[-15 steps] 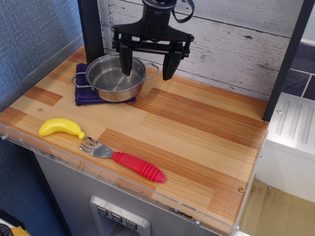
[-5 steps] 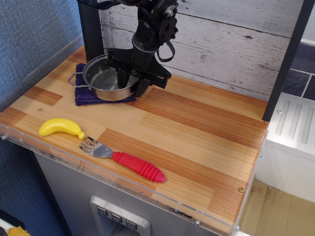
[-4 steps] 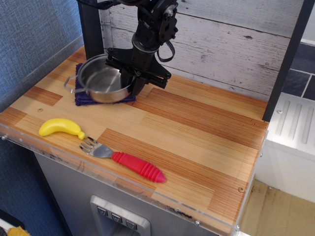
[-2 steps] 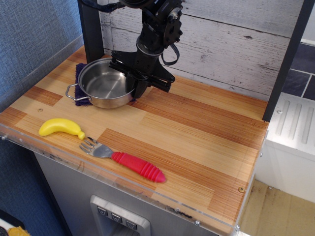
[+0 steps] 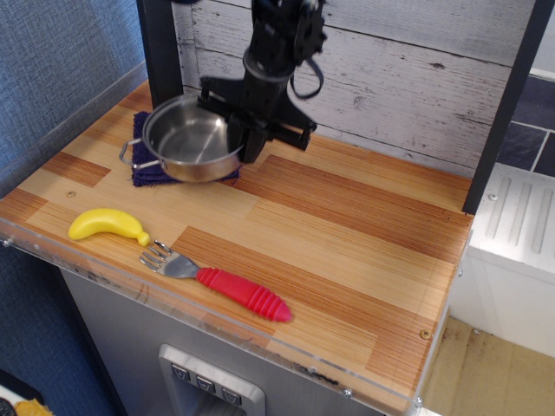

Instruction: Place the pot to the right of the purple towel

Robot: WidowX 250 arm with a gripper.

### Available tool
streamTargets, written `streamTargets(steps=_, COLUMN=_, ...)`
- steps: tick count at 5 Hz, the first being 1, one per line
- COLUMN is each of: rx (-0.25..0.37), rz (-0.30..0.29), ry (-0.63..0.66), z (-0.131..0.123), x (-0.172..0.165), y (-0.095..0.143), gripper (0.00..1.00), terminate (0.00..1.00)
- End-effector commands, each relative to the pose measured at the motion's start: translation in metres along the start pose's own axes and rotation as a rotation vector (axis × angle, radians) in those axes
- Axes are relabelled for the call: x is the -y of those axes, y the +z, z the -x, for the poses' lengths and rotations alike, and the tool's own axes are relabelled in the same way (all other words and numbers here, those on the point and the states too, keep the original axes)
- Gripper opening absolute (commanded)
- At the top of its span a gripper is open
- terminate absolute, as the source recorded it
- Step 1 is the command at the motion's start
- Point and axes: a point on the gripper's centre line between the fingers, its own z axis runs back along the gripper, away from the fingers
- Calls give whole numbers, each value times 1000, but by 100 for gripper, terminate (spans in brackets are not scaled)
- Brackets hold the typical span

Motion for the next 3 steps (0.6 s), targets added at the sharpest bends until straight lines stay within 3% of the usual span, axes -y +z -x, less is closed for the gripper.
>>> streamTargets(steps=1, rx=159, rz=40, ry=-102, z=-16, x=34, y=60, gripper=0, terminate=0)
streamTargets(steps=3, rx=217, rz=110, ry=-332, z=-2, x=107, y=80, gripper=0, terminate=0)
